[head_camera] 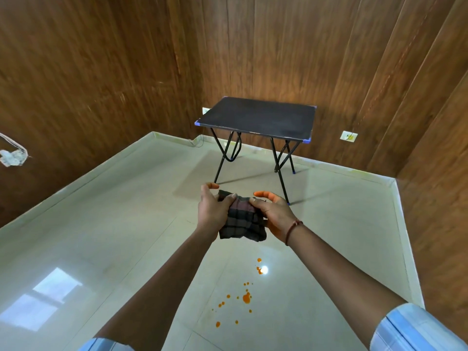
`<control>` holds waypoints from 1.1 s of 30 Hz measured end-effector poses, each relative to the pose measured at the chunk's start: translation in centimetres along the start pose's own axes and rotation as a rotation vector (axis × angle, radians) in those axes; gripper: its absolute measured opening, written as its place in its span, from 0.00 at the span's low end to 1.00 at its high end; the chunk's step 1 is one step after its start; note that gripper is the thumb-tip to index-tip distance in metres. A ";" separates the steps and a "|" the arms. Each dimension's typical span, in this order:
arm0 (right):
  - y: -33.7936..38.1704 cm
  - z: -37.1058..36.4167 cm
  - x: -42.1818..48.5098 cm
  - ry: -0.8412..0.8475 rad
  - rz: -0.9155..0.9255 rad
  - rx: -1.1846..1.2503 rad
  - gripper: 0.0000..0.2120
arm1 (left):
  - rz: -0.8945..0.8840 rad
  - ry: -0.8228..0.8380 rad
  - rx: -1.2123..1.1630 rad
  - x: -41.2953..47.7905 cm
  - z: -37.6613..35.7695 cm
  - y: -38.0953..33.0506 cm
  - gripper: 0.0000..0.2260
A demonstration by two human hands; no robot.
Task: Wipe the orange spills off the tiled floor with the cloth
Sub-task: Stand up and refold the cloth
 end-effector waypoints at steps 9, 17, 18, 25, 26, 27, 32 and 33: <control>1.3 -2.9 -0.2 0.130 0.096 -0.201 0.22 | -0.120 0.039 0.150 1.9 1.4 -0.1 0.09; 3.6 -3.2 0.3 -0.027 0.428 -0.978 0.07 | -0.267 0.299 0.543 2.3 0.3 0.2 0.18; 3.7 -3.2 0.5 -0.031 0.427 -0.999 0.08 | -0.311 0.266 0.587 2.5 0.1 -0.2 0.14; 2.7 -2.2 1.8 0.188 0.342 -1.185 0.13 | -0.418 0.469 0.670 2.6 -2.7 0.4 0.04; 1.8 -2.0 2.0 0.247 0.301 -1.213 0.15 | -0.413 0.523 0.679 2.4 -3.3 0.7 0.04; 1.1 -1.8 2.1 0.292 0.268 -1.234 0.17 | -0.411 0.572 0.699 2.2 -3.9 0.9 0.05; -4.7 0.3 4.8 0.482 0.113 -1.292 0.14 | -0.286 0.602 0.755 2.7 -6.9 4.7 0.09; -6.1 1.4 5.9 0.489 0.078 -1.291 0.15 | -0.226 0.597 0.749 2.8 -7.8 6.5 0.09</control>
Point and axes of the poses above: each hand's wrist, its own x-axis towards the middle knuckle, its own z-axis out of the back of the hand, y = z × x, the point moved 8 cm from there along x, towards the middle knuckle, and after that the axes turned 8 degrees about -y, right-handed, at the moved point
